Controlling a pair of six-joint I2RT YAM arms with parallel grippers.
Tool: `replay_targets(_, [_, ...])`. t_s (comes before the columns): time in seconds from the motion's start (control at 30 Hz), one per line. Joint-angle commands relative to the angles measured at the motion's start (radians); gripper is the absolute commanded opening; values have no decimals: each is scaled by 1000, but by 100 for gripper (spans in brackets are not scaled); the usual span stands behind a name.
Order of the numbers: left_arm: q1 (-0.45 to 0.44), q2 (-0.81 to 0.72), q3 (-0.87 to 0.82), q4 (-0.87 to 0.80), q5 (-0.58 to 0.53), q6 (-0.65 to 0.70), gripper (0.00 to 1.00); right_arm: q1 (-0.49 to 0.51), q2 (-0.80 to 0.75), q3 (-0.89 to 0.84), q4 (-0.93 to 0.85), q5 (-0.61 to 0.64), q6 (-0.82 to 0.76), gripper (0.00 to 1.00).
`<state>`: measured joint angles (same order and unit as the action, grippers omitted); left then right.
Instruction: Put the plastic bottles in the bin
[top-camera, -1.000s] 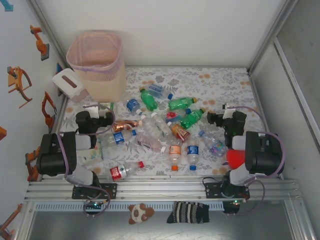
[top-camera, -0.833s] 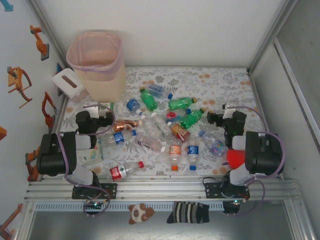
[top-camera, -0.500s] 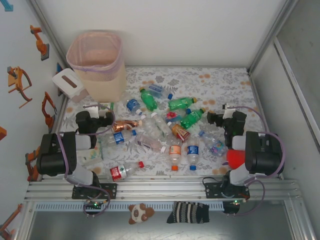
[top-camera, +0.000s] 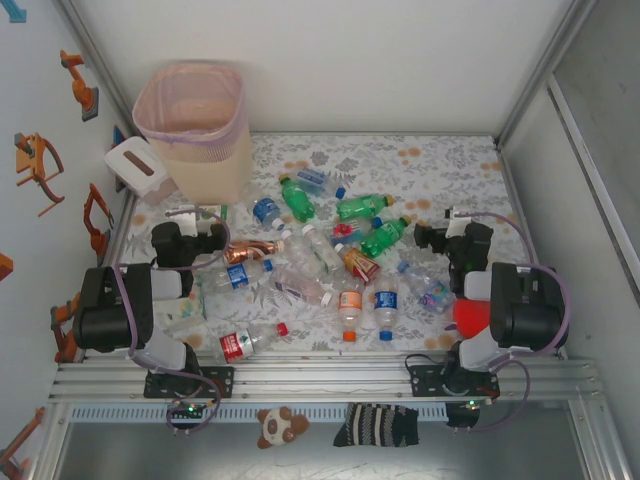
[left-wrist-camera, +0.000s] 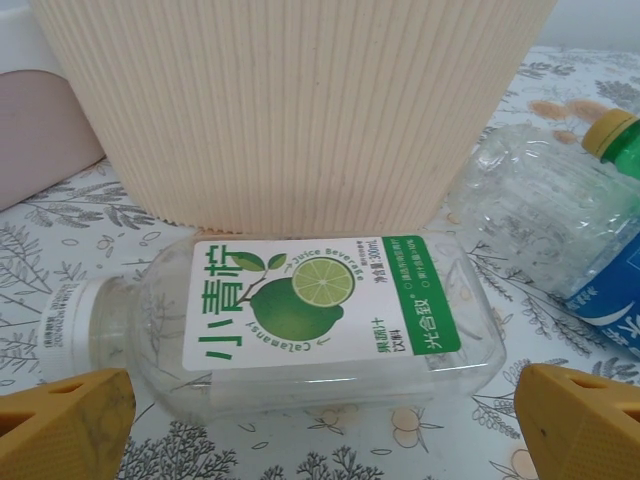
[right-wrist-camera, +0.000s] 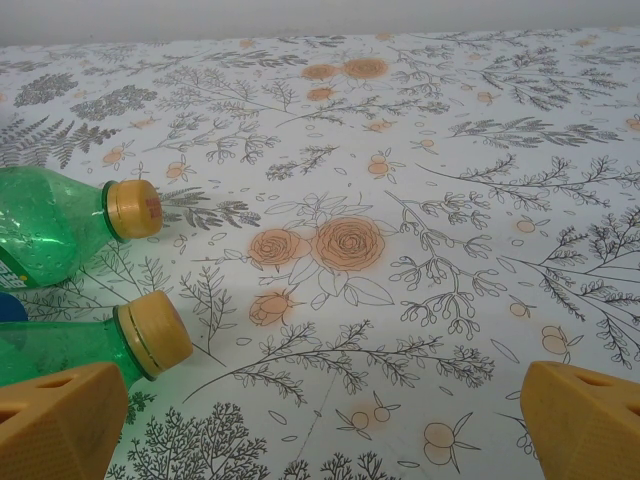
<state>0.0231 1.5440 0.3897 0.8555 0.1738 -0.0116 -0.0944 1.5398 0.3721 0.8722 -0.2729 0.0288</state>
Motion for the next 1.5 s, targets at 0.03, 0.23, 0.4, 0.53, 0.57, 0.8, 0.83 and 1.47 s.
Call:
replay_targets(0.03, [1,-28,25,-50,-34,-10,97,-7,-62,14,-48,37,13,99])
replay_targets(0.23, [-5,-130,86,-240,-57,-10,97,-5,-206,7,-149,50,17,94])
replay_targets(0.4, [-32,-224,179,-465,-87,-8,97,-5,-343,60,-331,30,4,92])
replay_targets(0.53, [-74,-308,277,-694,-87,-22,97,-5,-430,130,-500,26,-6,89])
replay_targets(0.57, [-80,-332,317,-760,-71,-38,97,-7,-446,151,-550,33,-4,88])
replay_targets(0.8, [-116,-445,493,-1097,110,-81,98,-6,-498,283,-801,100,101,77])
replay_targets(0.83, [-127,-458,516,-1139,137,-68,99,-6,-492,321,-866,133,129,76])
replay_targets(1.47, [-698,-433,786,-1690,-45,184,92,-5,-491,538,-1232,103,273,71])
